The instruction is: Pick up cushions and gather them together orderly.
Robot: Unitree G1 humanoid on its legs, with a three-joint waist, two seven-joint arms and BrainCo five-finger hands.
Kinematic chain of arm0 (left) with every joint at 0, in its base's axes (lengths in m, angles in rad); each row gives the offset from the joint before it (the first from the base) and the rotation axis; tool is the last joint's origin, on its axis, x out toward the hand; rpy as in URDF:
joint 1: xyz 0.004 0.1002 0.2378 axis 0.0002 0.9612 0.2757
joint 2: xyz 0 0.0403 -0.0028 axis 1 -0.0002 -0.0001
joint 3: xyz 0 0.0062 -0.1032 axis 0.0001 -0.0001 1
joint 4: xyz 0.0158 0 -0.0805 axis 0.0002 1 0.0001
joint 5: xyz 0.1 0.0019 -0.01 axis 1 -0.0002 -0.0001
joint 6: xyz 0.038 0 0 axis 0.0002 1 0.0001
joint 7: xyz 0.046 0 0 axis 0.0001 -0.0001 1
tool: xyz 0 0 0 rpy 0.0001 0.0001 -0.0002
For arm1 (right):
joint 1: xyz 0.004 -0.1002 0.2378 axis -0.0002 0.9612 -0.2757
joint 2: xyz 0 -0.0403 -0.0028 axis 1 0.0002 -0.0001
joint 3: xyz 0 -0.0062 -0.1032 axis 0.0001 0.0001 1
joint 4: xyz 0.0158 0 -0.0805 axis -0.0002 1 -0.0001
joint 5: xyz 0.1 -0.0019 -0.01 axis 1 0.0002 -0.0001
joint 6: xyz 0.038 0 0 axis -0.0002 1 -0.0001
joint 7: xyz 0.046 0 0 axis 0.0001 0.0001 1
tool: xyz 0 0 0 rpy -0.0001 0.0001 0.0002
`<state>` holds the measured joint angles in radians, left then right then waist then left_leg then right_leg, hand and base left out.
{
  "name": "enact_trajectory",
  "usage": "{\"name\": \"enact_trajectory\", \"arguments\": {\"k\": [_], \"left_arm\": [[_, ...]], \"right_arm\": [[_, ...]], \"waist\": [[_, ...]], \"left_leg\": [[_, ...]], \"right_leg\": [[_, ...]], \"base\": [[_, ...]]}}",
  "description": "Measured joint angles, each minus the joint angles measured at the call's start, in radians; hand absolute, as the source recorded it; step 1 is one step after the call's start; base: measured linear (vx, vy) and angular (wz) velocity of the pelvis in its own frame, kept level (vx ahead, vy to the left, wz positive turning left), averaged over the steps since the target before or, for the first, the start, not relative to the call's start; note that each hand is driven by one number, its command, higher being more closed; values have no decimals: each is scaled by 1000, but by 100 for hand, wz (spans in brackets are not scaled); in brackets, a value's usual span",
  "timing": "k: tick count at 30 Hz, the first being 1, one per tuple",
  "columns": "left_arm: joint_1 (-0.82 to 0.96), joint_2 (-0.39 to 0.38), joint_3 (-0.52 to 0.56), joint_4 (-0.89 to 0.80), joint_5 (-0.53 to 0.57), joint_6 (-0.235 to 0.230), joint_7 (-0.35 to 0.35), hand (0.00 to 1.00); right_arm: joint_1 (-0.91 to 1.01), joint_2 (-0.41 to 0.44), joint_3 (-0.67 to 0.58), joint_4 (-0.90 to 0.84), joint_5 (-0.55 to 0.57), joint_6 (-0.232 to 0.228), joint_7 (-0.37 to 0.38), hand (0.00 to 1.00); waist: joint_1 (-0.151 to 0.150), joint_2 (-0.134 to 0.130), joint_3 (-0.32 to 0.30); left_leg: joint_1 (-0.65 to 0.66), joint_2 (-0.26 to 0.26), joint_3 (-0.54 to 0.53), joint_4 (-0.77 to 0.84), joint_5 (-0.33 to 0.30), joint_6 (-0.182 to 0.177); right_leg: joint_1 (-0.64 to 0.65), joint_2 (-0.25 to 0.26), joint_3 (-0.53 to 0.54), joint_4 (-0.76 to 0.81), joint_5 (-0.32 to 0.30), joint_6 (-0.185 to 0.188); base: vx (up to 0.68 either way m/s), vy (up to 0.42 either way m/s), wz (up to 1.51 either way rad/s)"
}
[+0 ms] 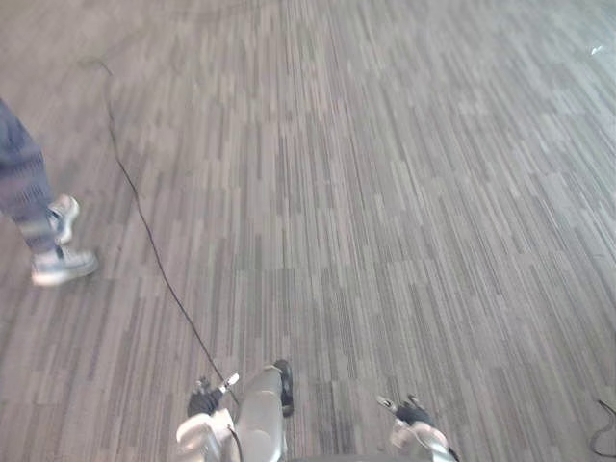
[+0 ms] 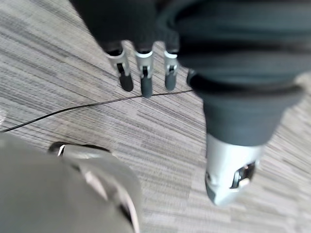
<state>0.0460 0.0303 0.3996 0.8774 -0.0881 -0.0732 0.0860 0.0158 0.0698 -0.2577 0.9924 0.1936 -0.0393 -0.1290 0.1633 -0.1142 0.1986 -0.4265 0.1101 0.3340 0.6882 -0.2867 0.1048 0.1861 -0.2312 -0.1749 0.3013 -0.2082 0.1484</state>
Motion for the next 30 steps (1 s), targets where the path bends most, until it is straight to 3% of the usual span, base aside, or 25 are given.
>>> {"name": "enact_trajectory", "arguments": {"k": [1,2,3,4,5,6,7,8,10,12,13,14,15,16,17,18,19,20,22,24,25,26,27,29,30], "left_arm": [[1,5,-8,4,2,2,1,0],[-1,18,-33,27,9,12,3,0],[-12,31,-68,44,18,17,3,0],[-19,29,-79,47,26,19,3,0],[-28,9,-85,48,29,21,2,0],[-28,-11,-85,49,29,23,2,0],[-32,-13,-85,52,29,24,1,0],[-43,-15,-87,69,28,27,-2,0],[-57,-17,-97,83,28,30,-2,0],[-65,-18,-125,115,31,30,-3,0],[-64,-19,-130,119,35,30,-4,0],[-55,-27,-137,126,45,32,-3,0],[-46,-40,-122,124,53,34,-8,0],[-62,-65,-120,125,69,35,-8,0],[-68,-73,-112,119,74,35,-8,0],[-44,-79,-91,114,84,35,-5,0],[-35,-90,-71,97,86,31,-6,0],[-30,-91,-70,86,86,29,-6,0],[-23,-61,-67,56,85,32,-9,0],[-16,-42,-67,6,64,13,-10,0],[-16,-36,-66,-18,60,9,-11,0],[-16,-39,-65,-26,52,2,-12,0],[-16,-51,-62,-33,44,-5,-11,0],[-13,-66,-44,-41,35,-8,-9,0],[-16,-57,-44,-41,34,-8,-9,0]], "right_arm": [[0,0,-8,-1,0,-1,0,0],[6,-6,-9,-1,-4,-1,3,0],[24,-7,-5,-10,-9,-1,4,0],[36,-7,-4,-23,-12,-1,5,0],[50,-10,-5,-54,-21,-6,6,0],[49,-10,-6,-81,-32,-14,7,0],[42,-6,-2,-85,-38,-20,8,0],[44,-6,-3,-117,-39,-25,14,0],[41,-8,-14,-129,-39,-34,15,0],[17,-35,-14,-92,-43,-30,17,0],[13,-39,-14,-84,-45,-30,19,0],[8,-52,-15,-67,-60,-28,19,0],[-6,-78,-20,-61,-78,-22,18,0],[-8,-80,-38,-65,-80,-20,19,0],[-9,-86,-45,-69,-80,-21,21,0],[-1,-97,-40,-75,-85,-20,19,0],[-8,-111,-27,-70,-87,-16,17,0],[-15,-104,-18,-63,-85,-18,13,0],[-30,-37,-4,-43,-82,-11,7,0],[-33,-8,12,-23,-74,-8,1,0],[-37,-3,32,-11,-74,-6,0,0],[-39,0,40,-7,-74,-5,-2,0],[-48,-4,36,6,-74,-6,-6,0],[-46,-6,45,13,-74,-5,-10,0],[-53,-7,71,17,-75,-2,-8,0]], "waist": [[1,2,1],[-2,10,6],[-13,11,10],[-16,11,10],[-20,26,13],[-32,46,9],[-38,41,14],[-66,39,15],[-83,40,15],[-109,48,14],[-111,52,16],[-118,84,15],[-99,125,0],[-110,130,17],[-120,135,30],[-110,164,18],[-95,217,20],[-92,218,22],[-80,157,52],[-52,119,54],[-47,104,55],[-42,102,55],[-36,96,58],[12,95,51],[14,78,49]], "left_leg": [[34,0,2,-6,-13,1],[128,-6,-1,-38,-39,-1],[210,-23,-14,-66,-50,3],[248,-28,-18,-85,-58,13],[347,-31,-34,-156,-98,20],[435,-30,-67,-244,-152,-40],[464,-34,-63,-255,-156,-46],[536,-33,-71,-289,-184,-57],[591,-32,-86,-327,-205,-69],[701,-34,-128,-428,-202,-81],[723,-34,-143,-437,-201,-83],[752,-6,-185,-426,-203,-106],[732,41,-216,-356,-164,-176],[686,28,-265,-215,-54,-162],[665,19,-283,-136,9,-132],[581,43,-293,102,179,-132],[492,113,-269,331,152,-158],[440,137,-256,419,117,-154],[262,157,-217,497,33,-155],[123,145,-172,389,-12,-146],[60,119,-145,234,-20,-134],[20,91,-135,101,-12,-127],[-10,44,-142,-110,48,-132],[12,-10,-176,-276,278,-129],[11,-27,-168,-262,246,-117]], "right_leg": [[-20,-5,11,73,33,3],[-88,-16,54,316,132,11],[-177,-17,76,574,140,8],[-221,-12,78,675,131,-1],[-315,10,63,819,85,-48],[-418,31,7,882,40,-87],[-458,27,-23,880,21,-98],[-552,40,-114,798,-22,-109],[-622,70,-175,621,-31,-106],[-659,141,-202,227,52,-130],[-661,157,-199,185,96,-165],[-644,204,-184,165,205,-277],[-630,209,-207,216,137,-288],[-613,163,-227,303,76,-296],[-605,144,-256,354,57,-311],[-522,192,-260,258,18,-267],[-426,257,-252,193,-15,-285],[-385,279,-233,164,-30,-292],[-220,281,-194,61,-57,-277],[-111,273,-165,-46,-60,-258],[-47,256,-154,-103,-65,-233],[-4,241,-145,-129,-74,-215],[41,217,-124,-152,-86,-195],[90,179,-23,-172,-103,-170],[90,160,-11,-171,-98,-177]], "base": [[589,285,-26],[518,232,0],[497,188,10],[488,113,8],[487,78,-18],[496,83,-23],[598,52,-8],[597,11,17],[579,-33,40],[684,-80,73],[618,-76,73],[841,-89,46],[990,-118,64],[828,-98,52],[717,-229,44],[666,-206,-18],[815,-181,-48],[691,-12,-58],[685,-34,-29],[588,-17,-23],[655,56,-18],[948,199,-29],[690,222,-53],[681,284,-99],[679,323,-69]]}}
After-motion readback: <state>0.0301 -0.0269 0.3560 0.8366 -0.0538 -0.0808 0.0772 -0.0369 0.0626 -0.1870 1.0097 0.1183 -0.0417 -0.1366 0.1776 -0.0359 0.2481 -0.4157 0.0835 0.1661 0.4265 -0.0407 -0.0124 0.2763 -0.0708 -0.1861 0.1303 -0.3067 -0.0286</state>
